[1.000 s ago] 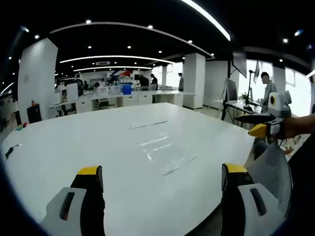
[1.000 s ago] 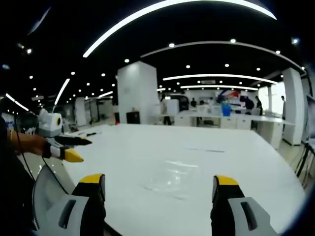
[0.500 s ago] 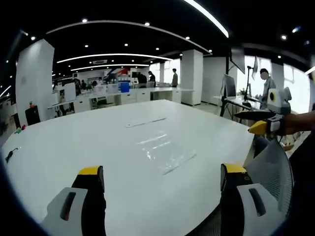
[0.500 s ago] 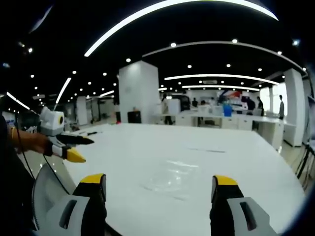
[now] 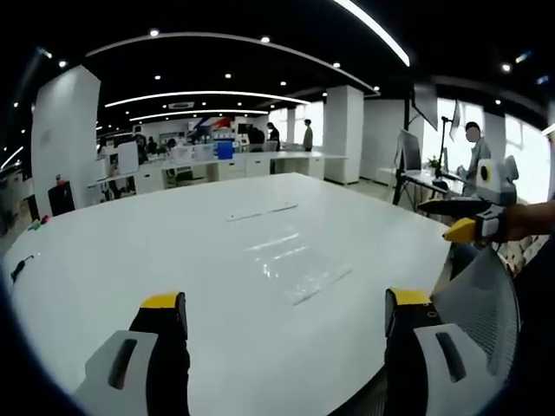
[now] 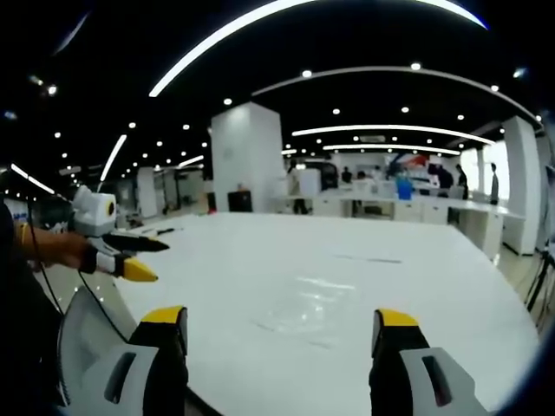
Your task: Open the resealable bag by pulling the two sides of the seal apart until the entire bag opening is separated and visibly accessible.
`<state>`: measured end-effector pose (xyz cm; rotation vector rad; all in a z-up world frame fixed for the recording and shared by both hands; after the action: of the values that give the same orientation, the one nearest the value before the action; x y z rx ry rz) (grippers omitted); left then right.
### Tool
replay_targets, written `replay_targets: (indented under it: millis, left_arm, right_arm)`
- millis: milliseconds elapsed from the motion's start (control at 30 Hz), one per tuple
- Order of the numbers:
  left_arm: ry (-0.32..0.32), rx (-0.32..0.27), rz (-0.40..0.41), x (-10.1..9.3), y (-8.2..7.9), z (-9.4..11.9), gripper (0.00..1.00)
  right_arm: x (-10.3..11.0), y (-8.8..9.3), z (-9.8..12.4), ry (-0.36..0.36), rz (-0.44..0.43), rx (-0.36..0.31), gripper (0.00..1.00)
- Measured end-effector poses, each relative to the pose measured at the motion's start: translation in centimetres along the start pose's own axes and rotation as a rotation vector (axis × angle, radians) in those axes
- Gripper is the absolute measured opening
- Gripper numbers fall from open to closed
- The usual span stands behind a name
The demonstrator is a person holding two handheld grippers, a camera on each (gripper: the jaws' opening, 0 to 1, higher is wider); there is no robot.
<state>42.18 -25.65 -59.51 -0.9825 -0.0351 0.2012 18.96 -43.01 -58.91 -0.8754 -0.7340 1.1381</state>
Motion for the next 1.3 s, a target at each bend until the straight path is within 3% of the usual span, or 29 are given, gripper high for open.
replay_targets:
  millis: [367, 700, 767, 867, 1300]
  left_arm:
    - [-0.006, 0.002, -0.003, 0.2, -0.1, 0.0, 0.92]
    - [-0.011, 0.047, -0.044, 0.2, 0.4, -0.6, 0.92]
    - [-0.017, 0.053, -0.059, 0.3, 0.4, -0.9, 0.91]
    - [-0.016, 0.097, -0.163, -0.3, 0.4, -1.7, 0.92]
    - [0.017, 0.107, -0.209, -0.8, -0.5, -5.5, 0.8]
  right_arm:
    - [0.2, 0.0, -0.2, -0.011, 0.011, 0.01, 0.87]
    - [0.1, 0.3, -0.3, -0.014, 0.007, 0.022, 0.86]
    - [0.1, 0.3, -0.4, -0.016, 0.005, 0.026, 0.86]
    - [0.2, 0.4, -0.5, -0.02, 0.006, 0.033, 0.86]
    - [-0.3, 0.2, -0.7, -0.023, 0.012, 0.05, 0.85]
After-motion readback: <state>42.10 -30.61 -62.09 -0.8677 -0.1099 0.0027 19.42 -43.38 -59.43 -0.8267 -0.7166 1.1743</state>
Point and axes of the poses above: the point that each gripper's makers call its tool centre point, and the gripper's own axes: z roughly backward along the fingers, x roughly to its left, y roughly out of its underside, the point moved 6 cm from there along z, roughly backward along the fingers, and after that the axes turned 14 degrees about x, right-handed, at the moved point
